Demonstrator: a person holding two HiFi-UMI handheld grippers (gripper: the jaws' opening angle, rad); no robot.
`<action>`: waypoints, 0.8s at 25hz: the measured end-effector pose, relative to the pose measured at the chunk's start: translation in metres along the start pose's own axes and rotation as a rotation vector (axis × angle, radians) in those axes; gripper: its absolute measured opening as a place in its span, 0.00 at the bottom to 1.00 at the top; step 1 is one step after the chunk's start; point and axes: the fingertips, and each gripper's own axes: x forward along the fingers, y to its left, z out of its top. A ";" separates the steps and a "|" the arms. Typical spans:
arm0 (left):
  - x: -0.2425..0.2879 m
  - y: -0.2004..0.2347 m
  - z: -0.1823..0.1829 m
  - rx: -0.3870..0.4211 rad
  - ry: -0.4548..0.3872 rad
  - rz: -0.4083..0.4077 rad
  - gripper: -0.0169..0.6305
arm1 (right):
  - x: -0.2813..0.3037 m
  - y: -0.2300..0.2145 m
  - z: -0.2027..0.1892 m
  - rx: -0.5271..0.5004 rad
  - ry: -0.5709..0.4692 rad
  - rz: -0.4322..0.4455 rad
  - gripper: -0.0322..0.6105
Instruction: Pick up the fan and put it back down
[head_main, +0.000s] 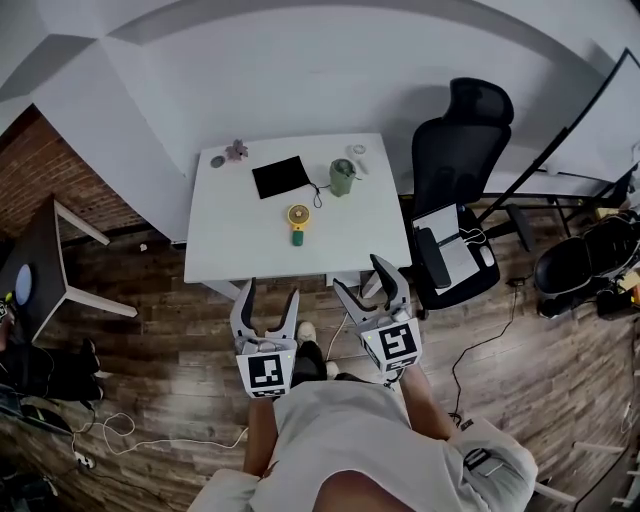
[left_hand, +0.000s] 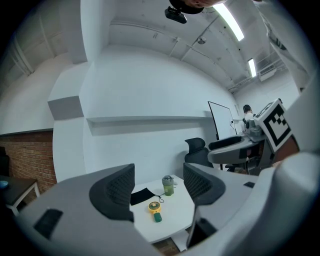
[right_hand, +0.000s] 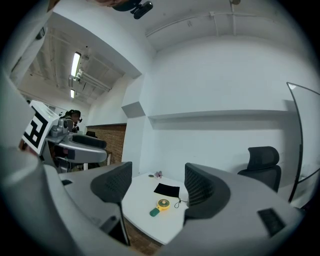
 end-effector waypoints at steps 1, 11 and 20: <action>0.006 0.001 0.000 0.001 -0.001 -0.002 0.49 | 0.004 -0.004 0.000 -0.001 0.000 -0.003 0.57; 0.060 0.023 -0.006 -0.007 0.000 -0.025 0.49 | 0.052 -0.032 -0.002 -0.007 0.011 -0.029 0.57; 0.112 0.058 -0.010 -0.010 0.000 -0.061 0.49 | 0.106 -0.050 0.000 -0.010 0.026 -0.067 0.57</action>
